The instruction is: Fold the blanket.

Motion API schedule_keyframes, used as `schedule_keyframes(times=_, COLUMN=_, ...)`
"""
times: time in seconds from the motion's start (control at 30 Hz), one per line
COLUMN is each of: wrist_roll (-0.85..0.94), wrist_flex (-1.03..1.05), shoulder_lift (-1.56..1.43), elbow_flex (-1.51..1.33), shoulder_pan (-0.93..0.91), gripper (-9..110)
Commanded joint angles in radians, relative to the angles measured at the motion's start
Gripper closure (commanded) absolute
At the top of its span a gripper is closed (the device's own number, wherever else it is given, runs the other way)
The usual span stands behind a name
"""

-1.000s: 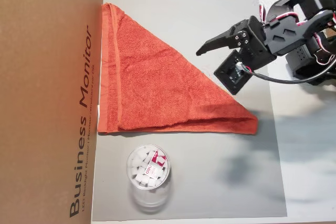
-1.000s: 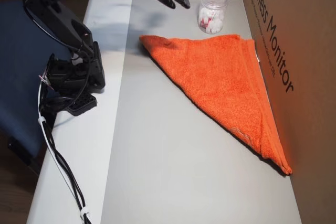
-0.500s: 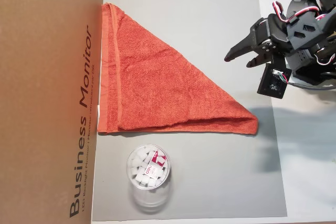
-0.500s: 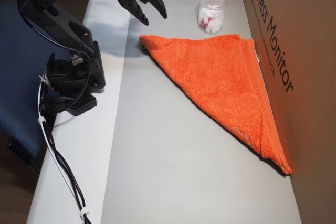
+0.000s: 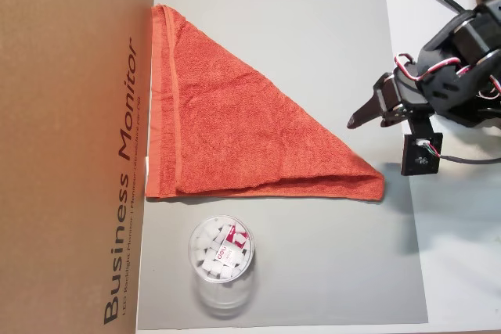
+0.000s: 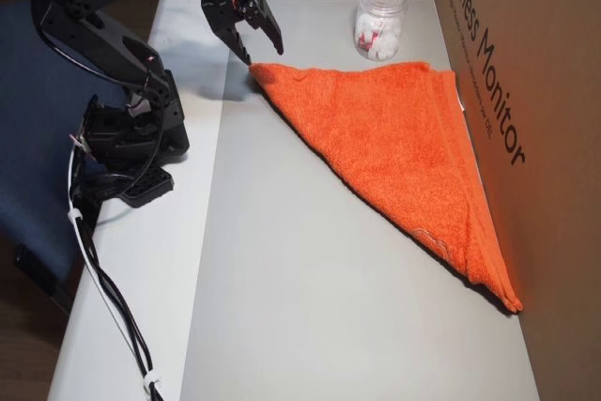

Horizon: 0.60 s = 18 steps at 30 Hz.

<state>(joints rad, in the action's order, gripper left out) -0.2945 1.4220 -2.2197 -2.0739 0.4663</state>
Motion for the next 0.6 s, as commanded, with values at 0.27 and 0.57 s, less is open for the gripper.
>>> schedule_keyframes(times=0.27, wrist_roll=0.000, wrist_flex=-0.201, shoulder_lift=-0.008, elbow_flex=-0.173, shoulder_pan=0.086, gripper=80)
schedule_keyframes(times=0.57, wrist_roll=0.000, wrist_flex=-0.212, shoulder_lift=-0.008, elbow_flex=-0.247, shoulder_pan=0.153, gripper=80)
